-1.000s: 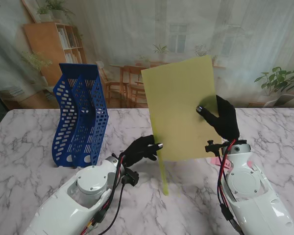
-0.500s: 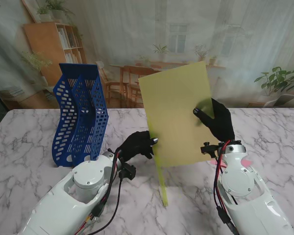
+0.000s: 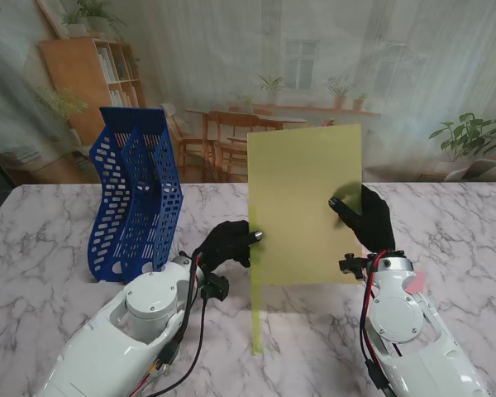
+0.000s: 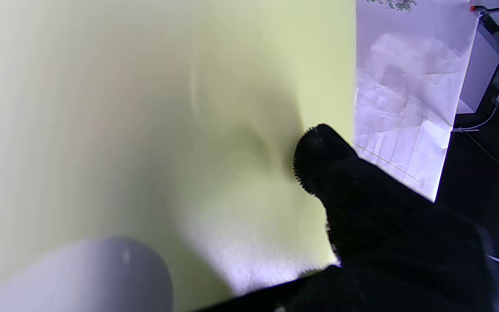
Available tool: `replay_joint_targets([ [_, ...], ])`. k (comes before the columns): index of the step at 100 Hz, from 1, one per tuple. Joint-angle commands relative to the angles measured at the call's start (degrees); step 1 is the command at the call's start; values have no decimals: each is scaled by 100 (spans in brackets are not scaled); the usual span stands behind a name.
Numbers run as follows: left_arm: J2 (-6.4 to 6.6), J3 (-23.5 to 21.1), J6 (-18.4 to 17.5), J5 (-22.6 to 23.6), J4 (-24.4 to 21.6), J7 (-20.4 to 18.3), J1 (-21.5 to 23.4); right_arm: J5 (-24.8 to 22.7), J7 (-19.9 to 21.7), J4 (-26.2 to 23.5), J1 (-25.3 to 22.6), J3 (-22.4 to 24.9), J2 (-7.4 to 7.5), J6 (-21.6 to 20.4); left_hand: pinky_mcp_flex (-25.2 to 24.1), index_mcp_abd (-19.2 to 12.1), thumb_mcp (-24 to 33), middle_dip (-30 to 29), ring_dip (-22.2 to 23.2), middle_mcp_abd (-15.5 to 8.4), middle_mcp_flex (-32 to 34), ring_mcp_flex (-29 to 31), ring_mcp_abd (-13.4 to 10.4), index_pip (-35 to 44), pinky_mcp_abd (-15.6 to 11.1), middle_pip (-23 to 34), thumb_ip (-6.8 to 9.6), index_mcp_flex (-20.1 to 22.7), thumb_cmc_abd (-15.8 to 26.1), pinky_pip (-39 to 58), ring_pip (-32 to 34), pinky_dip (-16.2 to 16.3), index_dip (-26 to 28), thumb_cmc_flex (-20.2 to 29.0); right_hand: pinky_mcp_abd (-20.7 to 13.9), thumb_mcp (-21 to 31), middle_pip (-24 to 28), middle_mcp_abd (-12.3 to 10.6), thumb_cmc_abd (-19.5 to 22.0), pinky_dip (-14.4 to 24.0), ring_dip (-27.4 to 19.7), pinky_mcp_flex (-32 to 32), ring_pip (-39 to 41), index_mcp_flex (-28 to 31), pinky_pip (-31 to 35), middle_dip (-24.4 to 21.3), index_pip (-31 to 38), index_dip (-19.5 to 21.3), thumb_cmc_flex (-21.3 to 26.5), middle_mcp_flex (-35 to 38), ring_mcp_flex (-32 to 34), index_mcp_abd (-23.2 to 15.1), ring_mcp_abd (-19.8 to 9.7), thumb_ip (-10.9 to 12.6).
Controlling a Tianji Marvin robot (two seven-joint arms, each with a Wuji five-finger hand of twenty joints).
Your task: Open the sliding file folder, put the receipt in and insert it into the document holder
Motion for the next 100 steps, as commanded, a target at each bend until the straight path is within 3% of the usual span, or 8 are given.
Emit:
replay_joint_targets([
  [1, -41, 11, 3, -77, -19, -163, -54, 85, 25, 64, -64, -59, -40, 23, -190, -493, -345, -420, -261, -223, -279, -235, -69, -393, -423, -295, 170, -133, 209, -390, -393, -183, -253, 154, -14, 364, -21, -75, 338, 30, -65, -27, -229, 21, 131, -18, 363, -61, 545, 76, 120, -348, -13, 248],
  [15, -21, 51, 33, -331, 43, -442, -134, 126, -48, 152, 23, -158, -67, -40, -596, -328, -541, -1099, -678, -193, -1103, -773, -132, -1640, -455, -948, 173, -550, 154, -1132, -968, -387, -694, -898, -30, 374, 51, -97, 328, 33, -54, -23, -181, 35, 123, -21, 375, -63, 538, 76, 135, -374, -30, 247],
  [21, -8, 88, 19, -343, 70, -529, -178, 139, -58, 174, 57, -201, -74, -53, -874, -463, -565, -1497, -769, -46, -2262, -1225, -129, -1929, -567, -1471, 130, -809, -45, -1446, -1197, -469, -805, -1221, -46, 378, 74, -105, 322, 35, -49, 3, -158, 42, 127, -25, 380, -65, 536, 77, 145, -385, -44, 246],
  [44, 13, 195, -79, -263, 123, -641, -289, 237, -53, 203, 121, -280, -89, -54, -1521, -493, -524, -1688, -1042, -102, -3554, -2364, -69, -1077, -462, -1724, 104, -206, -223, -2240, -1746, -676, 143, -1462, -48, 385, 93, -106, 322, 37, -53, 5, -146, 38, 123, -42, 378, -74, 534, 72, 136, -383, -45, 244],
  [61, -56, 193, 44, -398, 73, -452, -281, 225, -67, 222, 146, -333, -94, -31, -1069, -676, -249, -1499, -1187, -13, -2241, -1685, -174, -957, -341, -1279, 173, -632, -70, -2041, -1527, -597, 407, -554, -49, 387, 98, -106, 320, 38, -55, 2, -144, 38, 120, -50, 378, -78, 534, 67, 133, -385, -41, 243],
  [72, -110, 182, 142, -437, -20, -221, -240, 156, -79, 242, 163, -367, -91, -4, -183, -682, -153, -1161, -910, -166, -493, -400, -169, -952, -249, -633, 185, -47, 121, -1009, -739, -275, 109, 299, -47, 383, 100, -105, 327, 33, -57, -11, -147, 35, 104, -56, 377, -81, 529, 61, 125, -398, -42, 241],
  [82, -136, 188, 214, -282, -58, -41, -244, 101, -68, 254, 156, -373, -81, 25, 391, -506, 422, -899, -697, -69, 287, 238, -40, -210, -265, -165, -13, 505, 123, -285, -96, -207, 5, 341, -68, 357, 93, -104, 353, 25, -65, -34, -167, 17, 80, -63, 365, -90, 516, 35, 89, -426, -41, 236],
  [100, -169, 174, 460, 110, -9, 192, -318, 75, 146, 133, -2, -243, -21, 182, 942, -450, 451, -666, -592, 55, 621, 679, 16, 439, -366, 172, -25, 534, 78, 168, 335, -269, 226, 340, -114, 112, -96, -9, 462, 25, -148, -273, -387, -202, -8, -188, -4, -607, 499, -93, -164, -216, 47, 265],
])
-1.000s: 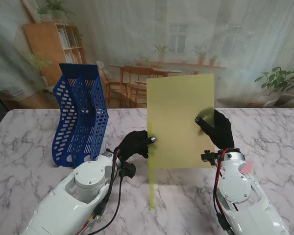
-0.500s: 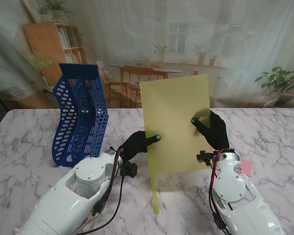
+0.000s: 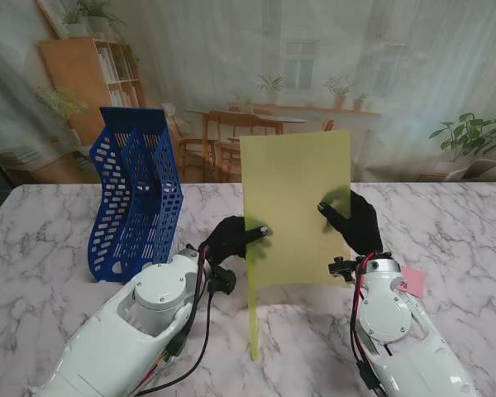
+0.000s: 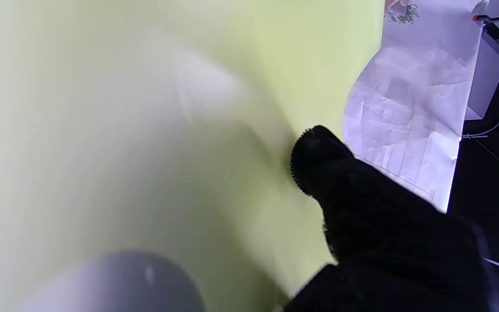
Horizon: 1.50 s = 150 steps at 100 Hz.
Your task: Open the sliding file folder, put the receipt in and insert it into the document holder
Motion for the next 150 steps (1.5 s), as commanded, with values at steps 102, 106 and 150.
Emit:
replay_joint_targets([
  [102, -251, -72, 165, -286, 63, 592, -108, 741, 2911, -835, -1184, 1125, 630, 41, 847, -439, 341, 119, -46, 14, 411, 541, 77, 419, -496, 96, -93, 342, 12, 325, 204, -508, 368, 342, -172, 1269, -1880, 177, 283, 141, -665, -1917, -1843, -2169, -1502, -1202, -2931, -433, 135, -3525, -2810, 8, 199, 1245],
  [106, -255, -76, 172, -291, 60, 604, -109, 749, 3069, -857, -1216, 1169, 666, 39, 832, -438, 339, 119, -46, 9, 409, 537, 76, 417, -497, 95, -95, 337, 16, 319, 202, -518, 365, 342, -165, 1499, -1951, 154, 200, 128, -692, -1969, -1918, -2323, -1608, -1262, -3018, -506, 175, -3661, -2899, 40, 178, 1299],
  [150, -306, -45, 213, -380, 92, 715, -153, 550, 3822, -804, -1311, 1381, 861, -27, 790, -440, 347, 112, -36, 14, 380, 498, 86, 422, -487, 85, -95, 306, 35, 333, 186, -563, 339, 343, -390, 3235, -2362, -432, -659, 135, -898, -2001, -2321, -3559, -1989, -1725, -4270, -1608, 484, -4328, -3196, -706, -121, 1463],
])
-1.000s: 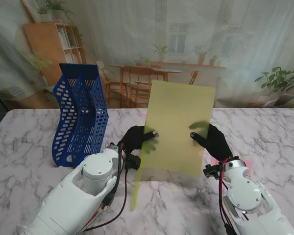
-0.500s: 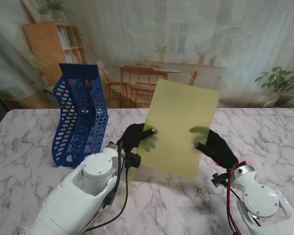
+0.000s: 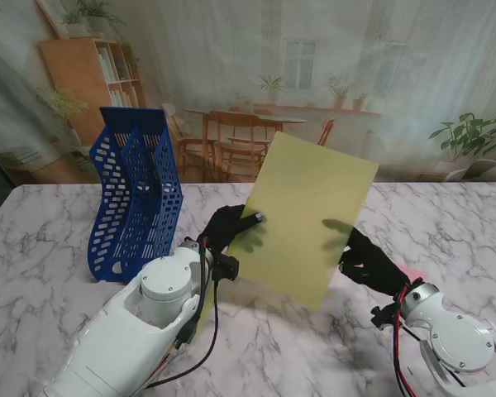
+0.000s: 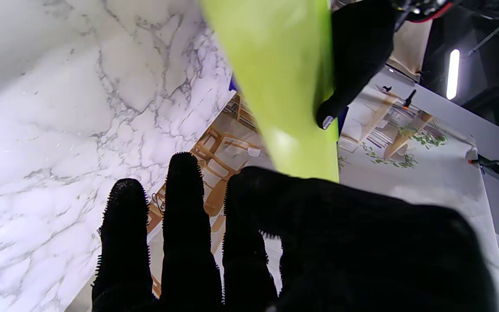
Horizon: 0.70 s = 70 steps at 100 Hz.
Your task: Open the sliding file folder, put the receipt in and insert it into the document holder
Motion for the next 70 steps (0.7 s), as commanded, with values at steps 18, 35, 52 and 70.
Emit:
replay_joint_targets([
  [18, -15, 24, 14, -24, -43, -127, -16, -273, -63, 102, -11, -30, 22, -12, 224, -314, 353, 40, -45, 22, 156, 24, 162, 74, -473, 38, -18, 107, 230, 198, 102, -137, -6, 343, -307, -96, -260, -320, -145, -18, 12, -88, -126, -66, 64, -102, -1022, -219, 5, -146, 27, -862, -198, -27],
  [35, -3, 35, -1, 22, -26, -168, -25, -297, 30, 121, 16, -56, 42, 33, 201, -310, 346, 38, -41, 17, 142, 20, 160, 66, -472, 35, -21, 92, 233, 200, 102, -140, -11, 343, -197, -967, -332, -212, -118, 7, 37, -248, -162, 122, -92, -138, -1976, 103, -537, -355, -102, -657, -176, -23],
  [52, -6, 51, 14, 43, -12, -161, -24, -220, 151, 150, 41, -68, 64, 16, 192, -315, 343, 39, -35, 21, 139, 13, 159, 70, -466, 41, -23, 95, 233, 222, 107, -133, -10, 342, -51, -1384, -357, -138, -120, 10, 33, -385, -221, 114, -296, -152, -2211, 577, -710, -514, -250, -556, -161, -88],
  [70, -4, 65, 25, 40, -9, -178, -26, -125, 119, 163, 55, -97, 50, -4, 198, -306, 348, 40, -29, 24, 135, 10, 167, 74, -481, 46, -22, 100, 233, 228, 115, -133, -14, 343, 204, -1834, -357, -33, -73, 21, 36, -484, -269, 149, -526, -154, -2195, 634, -902, -587, -309, -572, -152, -187],
])
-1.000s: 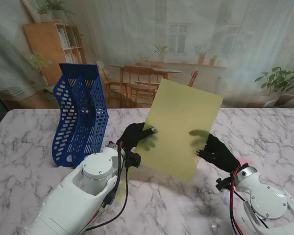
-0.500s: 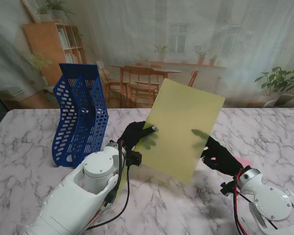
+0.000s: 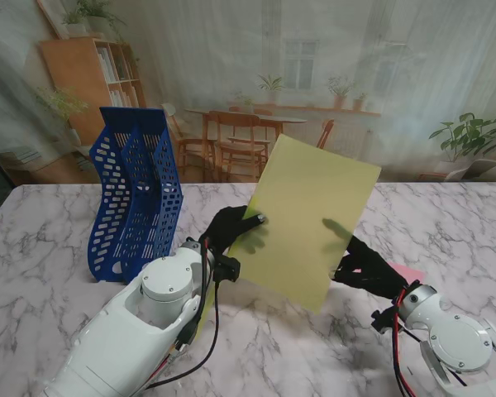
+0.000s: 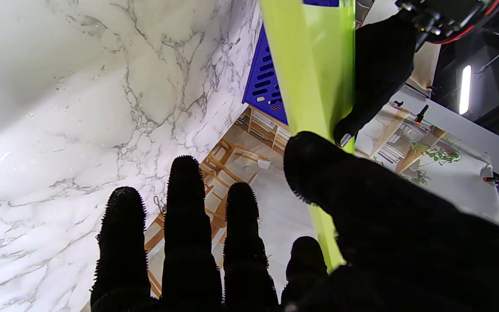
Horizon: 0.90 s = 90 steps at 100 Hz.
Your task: Open the sliding file folder, put the receipt in and insert it into the document holder
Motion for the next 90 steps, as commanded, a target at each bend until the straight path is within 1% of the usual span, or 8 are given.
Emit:
replay_joint_targets([
  [1, -12, 28, 18, -2, -4, -105, -17, 34, -33, 9, -1, -34, -4, 0, 196, -307, 348, 41, -29, 24, 138, 9, 170, 74, -479, 48, -22, 101, 218, 225, 114, -19, -14, 343, 117, -193, -134, 18, -10, 18, 34, -140, -278, 121, -123, -43, -67, 124, -229, -228, -151, -164, -107, -130],
  [14, -5, 41, 5, -3, 7, -138, -19, 39, -95, -24, -11, -50, -22, 54, 192, -308, 345, 41, -28, 29, 139, 7, 165, 74, -465, 49, -22, 99, 211, 231, 117, -17, -16, 343, 336, -1062, -267, 270, 126, 241, 76, -307, -343, 49, -534, -70, 620, 487, -672, -340, -256, -205, -70, -409],
  [21, 2, 55, 0, 12, 16, -168, -19, 9, -131, -34, -9, -60, -28, 82, 190, -312, 342, 39, -27, 25, 135, 11, 175, 73, -460, 48, -24, 97, 216, 234, 119, -16, -18, 343, 398, -1242, -563, 537, 124, 518, 87, -373, -396, -49, -839, -276, 1684, 12, -858, -708, -368, -235, -83, -529],
  [37, 6, 76, -9, 50, 39, -185, -25, 46, -96, -30, 4, -56, -23, 86, 186, -317, 343, 40, -26, 25, 131, 5, 169, 72, -478, 49, -21, 88, 228, 235, 122, -16, -19, 343, 462, -1568, -1104, 753, 6, 561, 52, -413, -509, 41, -1178, -523, 2187, -77, -1386, -1145, -562, -16, -60, -714],
  [64, 55, 91, 23, 1, -12, -368, 34, 243, -636, -90, 113, -208, -176, 391, 150, -328, 327, 44, -21, 10, 102, -26, 163, 71, -465, 52, -28, 73, 253, 237, 125, -11, -19, 343, 457, -1463, -1227, 892, 445, 688, -148, -300, -812, 1421, -1404, -574, 2919, 306, -1430, -811, -653, -38, -8, -721],
  [74, 83, 104, 44, -8, -10, -488, 40, 431, -977, -122, 187, -301, -279, 598, 143, -323, 322, 46, -20, 3, 93, -43, 166, 65, -469, 52, -24, 65, 259, 239, 122, -7, -21, 343, 570, -1159, -1066, 758, 526, 799, -126, -69, -666, 1957, -1407, -482, 3461, 905, -1008, -86, -227, -23, -26, -660],
  [86, 113, 101, 93, -34, -11, -612, 52, 390, -1243, -87, 285, -397, -340, 707, 105, -272, 334, 42, -20, 21, 74, -70, 178, 32, -463, 37, -18, 51, 257, 234, 114, -1, -50, 343, 699, -952, -462, 237, 552, 987, 101, 596, -50, 2098, -770, -184, 3902, 1629, -645, 2026, 952, 62, -223, -614],
  [90, 124, 101, 106, -33, -10, -652, 58, 360, -1395, -89, 309, -435, -373, 755, 90, -257, 332, 39, -20, 24, 65, -76, 178, 17, -455, 30, -20, 42, 268, 232, 112, 2, -63, 343, 669, -1061, -208, 117, 548, 929, 236, 935, 308, 2219, -107, -76, 4314, 1456, -368, 2656, 1476, 114, -222, -999],
])
